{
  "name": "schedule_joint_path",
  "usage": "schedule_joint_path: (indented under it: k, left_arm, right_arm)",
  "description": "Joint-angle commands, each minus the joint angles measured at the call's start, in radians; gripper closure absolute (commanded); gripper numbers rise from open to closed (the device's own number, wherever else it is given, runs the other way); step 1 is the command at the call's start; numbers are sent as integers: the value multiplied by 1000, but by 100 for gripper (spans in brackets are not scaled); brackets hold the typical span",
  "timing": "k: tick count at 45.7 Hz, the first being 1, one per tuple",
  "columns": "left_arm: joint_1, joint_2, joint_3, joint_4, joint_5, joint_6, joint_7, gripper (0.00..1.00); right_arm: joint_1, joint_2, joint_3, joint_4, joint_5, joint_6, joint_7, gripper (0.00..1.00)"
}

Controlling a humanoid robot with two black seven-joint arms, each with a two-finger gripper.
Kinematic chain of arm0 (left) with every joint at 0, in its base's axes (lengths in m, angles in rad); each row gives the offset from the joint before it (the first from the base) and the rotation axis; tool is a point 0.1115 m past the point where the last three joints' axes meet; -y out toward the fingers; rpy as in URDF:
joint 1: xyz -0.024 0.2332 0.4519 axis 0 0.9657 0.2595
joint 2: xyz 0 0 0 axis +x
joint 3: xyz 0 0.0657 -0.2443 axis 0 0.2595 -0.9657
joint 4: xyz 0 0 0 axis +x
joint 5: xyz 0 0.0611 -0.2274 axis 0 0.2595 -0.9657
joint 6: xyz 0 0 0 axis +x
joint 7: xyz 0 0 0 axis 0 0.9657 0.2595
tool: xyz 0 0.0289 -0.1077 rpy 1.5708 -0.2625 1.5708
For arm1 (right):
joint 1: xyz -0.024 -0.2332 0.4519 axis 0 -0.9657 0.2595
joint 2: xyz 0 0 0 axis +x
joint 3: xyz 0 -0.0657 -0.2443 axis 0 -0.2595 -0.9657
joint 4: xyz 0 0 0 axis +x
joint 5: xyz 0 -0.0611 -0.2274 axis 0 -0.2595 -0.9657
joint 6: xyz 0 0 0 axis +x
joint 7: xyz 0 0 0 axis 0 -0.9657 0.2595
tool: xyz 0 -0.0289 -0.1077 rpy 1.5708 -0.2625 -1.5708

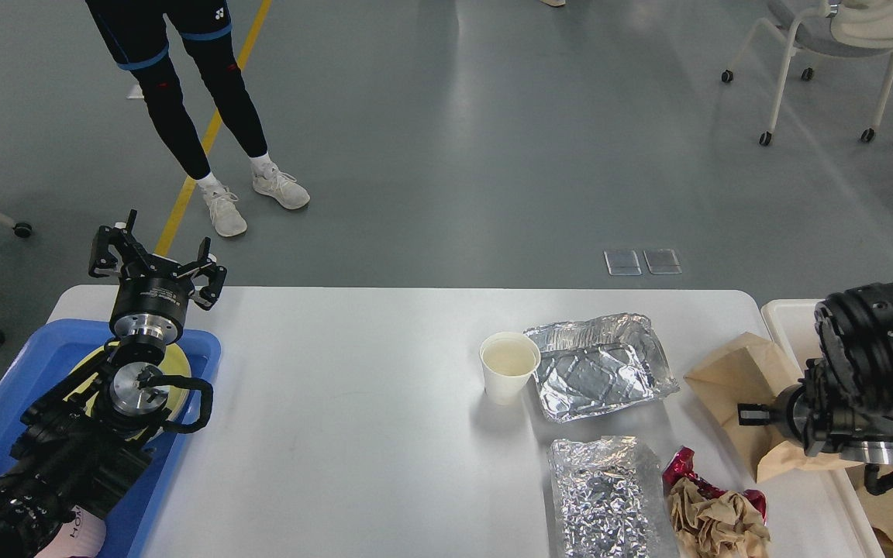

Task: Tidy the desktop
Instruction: 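Grasp the brown paper bag with the right gripper, then lift the paper bag and drop it into the white bin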

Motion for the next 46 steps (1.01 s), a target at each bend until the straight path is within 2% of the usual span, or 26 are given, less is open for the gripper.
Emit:
schedule_joint_path:
  k: [1, 5, 8, 11, 14, 21, 26, 31, 34, 39, 42, 46]
  left_arm:
    - [0, 0, 0, -1, 0, 0, 0, 0]
    - [0, 0, 0, 1, 0, 0, 0, 0]
    - [0, 0, 0, -1, 0, 0, 0, 0]
    - [0, 0, 0, -1, 0, 0, 0, 0]
    - [0, 0, 0, 1, 0, 0, 0, 0]
    - [0, 2, 0, -1, 0, 0, 0, 0]
    - [0, 2, 0, 1, 0, 0, 0, 0]
    - [0, 2, 0, 1, 0, 0, 0, 0]
    - [0, 2, 0, -1, 0, 0, 0, 0]
    - [0, 2, 0, -1, 0, 0, 0, 0]
    - [0, 2, 0, 1, 0, 0, 0, 0]
    - [0, 2, 0, 1, 0, 0, 0, 0]
  right_arm:
    - [85, -53, -33, 56, -61, 5, 10, 100]
    - [188, -105, -44, 122, -146, 16, 28, 100]
    - [300, -160, -45, 186, -235, 28, 65, 100]
    - [439, -194, -51, 246, -329, 83, 113, 100]
    - [629, -206, -50, 304, -404, 224, 160, 100]
    - [998, -193, 22, 408, -418, 601, 232, 100]
    - [1215, -193, 125, 507, -418, 830, 239, 100]
    - [1343, -194, 220, 540, -412, 976, 231, 100]
    - [1336, -194, 225, 537, -415, 964, 222, 100]
    - [1206, -203, 161, 496, -417, 854, 200, 100]
    - [1071, -203, 73, 429, -414, 748, 193, 100]
    - [782, -205, -37, 275, -395, 542, 191, 100]
